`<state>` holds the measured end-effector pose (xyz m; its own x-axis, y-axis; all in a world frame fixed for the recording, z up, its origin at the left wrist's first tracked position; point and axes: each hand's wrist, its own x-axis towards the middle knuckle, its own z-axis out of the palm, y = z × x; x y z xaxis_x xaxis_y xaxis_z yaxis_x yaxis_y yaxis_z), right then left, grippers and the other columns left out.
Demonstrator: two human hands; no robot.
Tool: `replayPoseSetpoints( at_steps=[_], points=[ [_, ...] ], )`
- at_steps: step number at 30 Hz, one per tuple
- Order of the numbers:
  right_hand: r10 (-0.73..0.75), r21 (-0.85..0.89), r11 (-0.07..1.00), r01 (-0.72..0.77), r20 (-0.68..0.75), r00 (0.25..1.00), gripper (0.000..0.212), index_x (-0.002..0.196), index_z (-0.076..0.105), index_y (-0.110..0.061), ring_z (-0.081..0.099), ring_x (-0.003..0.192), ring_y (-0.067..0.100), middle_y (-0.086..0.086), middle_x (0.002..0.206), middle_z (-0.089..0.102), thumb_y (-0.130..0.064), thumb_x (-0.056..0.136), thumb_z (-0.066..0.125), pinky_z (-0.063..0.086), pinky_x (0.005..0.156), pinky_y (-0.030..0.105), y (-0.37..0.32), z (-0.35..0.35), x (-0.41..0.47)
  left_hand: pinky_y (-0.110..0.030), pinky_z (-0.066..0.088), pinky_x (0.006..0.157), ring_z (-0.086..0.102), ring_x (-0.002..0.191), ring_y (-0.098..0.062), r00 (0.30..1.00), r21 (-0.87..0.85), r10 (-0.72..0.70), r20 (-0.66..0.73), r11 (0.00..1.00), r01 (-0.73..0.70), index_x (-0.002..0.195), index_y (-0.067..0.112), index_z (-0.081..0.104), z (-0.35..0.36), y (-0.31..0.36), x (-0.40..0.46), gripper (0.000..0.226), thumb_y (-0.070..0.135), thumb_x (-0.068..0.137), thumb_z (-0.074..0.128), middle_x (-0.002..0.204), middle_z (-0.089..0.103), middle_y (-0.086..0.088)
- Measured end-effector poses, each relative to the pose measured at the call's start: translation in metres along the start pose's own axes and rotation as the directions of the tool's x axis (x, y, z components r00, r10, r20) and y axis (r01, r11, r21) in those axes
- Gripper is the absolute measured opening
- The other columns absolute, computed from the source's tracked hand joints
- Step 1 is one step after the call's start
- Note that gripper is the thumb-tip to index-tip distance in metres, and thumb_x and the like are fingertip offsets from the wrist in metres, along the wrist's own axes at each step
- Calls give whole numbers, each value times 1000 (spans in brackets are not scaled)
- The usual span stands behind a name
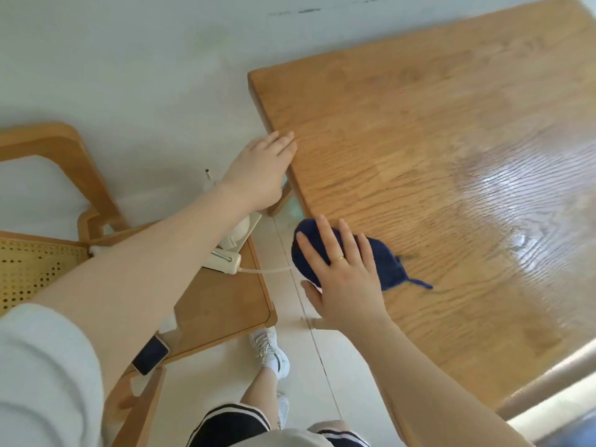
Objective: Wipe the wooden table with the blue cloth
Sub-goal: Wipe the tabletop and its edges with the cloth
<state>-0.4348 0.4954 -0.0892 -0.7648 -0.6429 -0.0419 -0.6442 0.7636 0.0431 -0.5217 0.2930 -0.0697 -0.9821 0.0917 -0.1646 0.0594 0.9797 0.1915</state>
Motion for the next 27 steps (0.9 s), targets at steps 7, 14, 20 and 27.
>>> replayPoseSetpoints(
  at_steps=[7, 14, 20, 27],
  points=[
    [92, -7, 996, -93, -110, 990, 50, 135, 41, -25, 31, 134, 41, 8, 151, 29, -19, 87, 51, 26, 107, 53, -7, 16, 7, -39, 10, 115, 20, 142, -24, 977, -70, 179, -114, 980, -187, 140, 10, 40, 2, 16, -37, 55, -6, 87, 39, 149, 34, -7],
    [118, -87, 988, -128, -116, 986, 60, 143, 30, -19, 33, 131, 40, 9, 151, 24, -8, 84, 29, 32, 105, 51, -10, 24, -143, -34, 17, 113, 27, 140, -25, 922, -195, 379, -75, 902, -386, 139, 10, 42, 22, 61, -87, 63, -18, 83, 34, 150, 32, -6],
    [244, -62, 964, -258, -174, 954, 53, 144, 28, -20, 41, 128, 39, 14, 148, 34, -25, 92, 39, 35, 103, 50, -18, 24, -110, -48, 38, 102, 47, 126, -35, 900, -145, 404, -165, 892, -427, 132, 2, 50, 46, 84, -117, 52, 3, 84, 29, 138, 48, -17],
    [383, 3, 918, -396, -253, 888, 66, 142, 31, -17, 45, 123, 39, 15, 144, 40, -2, 80, 49, 36, 102, 47, -28, 38, -204, -38, 30, 108, 27, 138, -24, 973, -125, 232, -13, 965, -232, 150, 19, 2, 52, 120, -149, 79, 9, 87, 48, 154, 23, -9]
  ],
)
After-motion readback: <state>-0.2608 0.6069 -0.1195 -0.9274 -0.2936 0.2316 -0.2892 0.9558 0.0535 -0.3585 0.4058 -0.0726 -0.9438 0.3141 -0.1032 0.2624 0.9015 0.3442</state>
